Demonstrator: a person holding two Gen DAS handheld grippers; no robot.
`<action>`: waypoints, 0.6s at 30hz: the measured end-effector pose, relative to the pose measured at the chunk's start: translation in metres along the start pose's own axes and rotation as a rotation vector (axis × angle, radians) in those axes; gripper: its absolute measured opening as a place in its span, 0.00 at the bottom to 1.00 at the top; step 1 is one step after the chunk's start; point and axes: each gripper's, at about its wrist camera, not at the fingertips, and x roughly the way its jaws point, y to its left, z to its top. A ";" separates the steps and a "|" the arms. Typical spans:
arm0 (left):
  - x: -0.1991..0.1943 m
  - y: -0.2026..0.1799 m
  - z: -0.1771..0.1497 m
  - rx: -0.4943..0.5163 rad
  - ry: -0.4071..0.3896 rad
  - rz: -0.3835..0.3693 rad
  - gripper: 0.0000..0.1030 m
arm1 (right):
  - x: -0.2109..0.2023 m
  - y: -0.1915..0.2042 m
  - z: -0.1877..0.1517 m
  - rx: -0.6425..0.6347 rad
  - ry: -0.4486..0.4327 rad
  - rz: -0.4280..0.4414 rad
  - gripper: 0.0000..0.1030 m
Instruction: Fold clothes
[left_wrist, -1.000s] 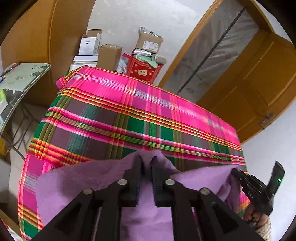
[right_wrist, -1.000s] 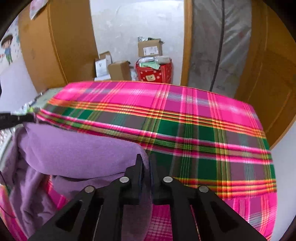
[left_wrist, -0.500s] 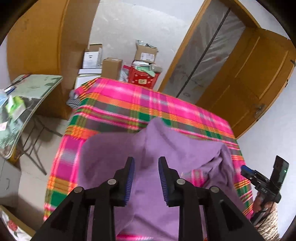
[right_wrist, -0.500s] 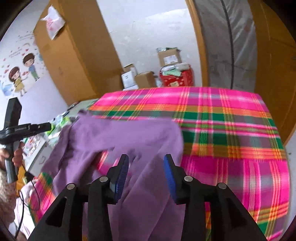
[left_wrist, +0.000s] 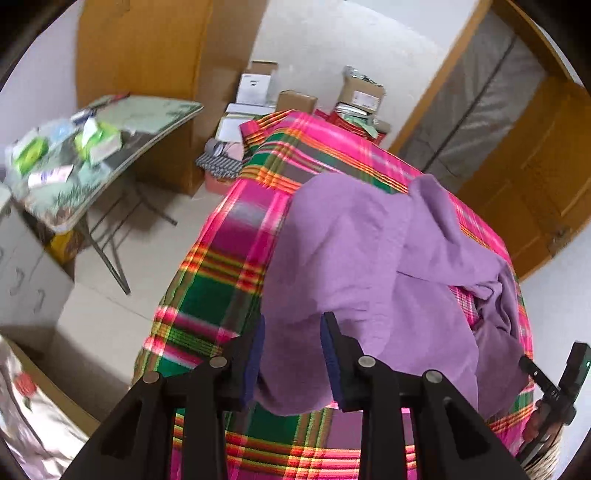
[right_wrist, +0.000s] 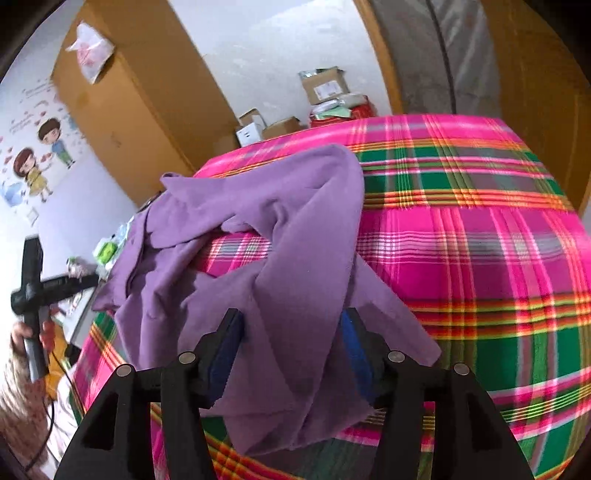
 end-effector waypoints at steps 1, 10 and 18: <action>0.003 0.003 -0.001 -0.010 0.006 0.000 0.31 | 0.003 0.000 0.000 0.003 0.003 0.001 0.56; 0.028 0.009 -0.004 -0.035 0.062 0.010 0.31 | 0.031 0.005 -0.004 0.022 0.024 -0.001 0.62; 0.041 0.008 -0.005 -0.033 0.078 0.016 0.34 | 0.037 0.011 -0.008 -0.036 0.008 -0.054 0.15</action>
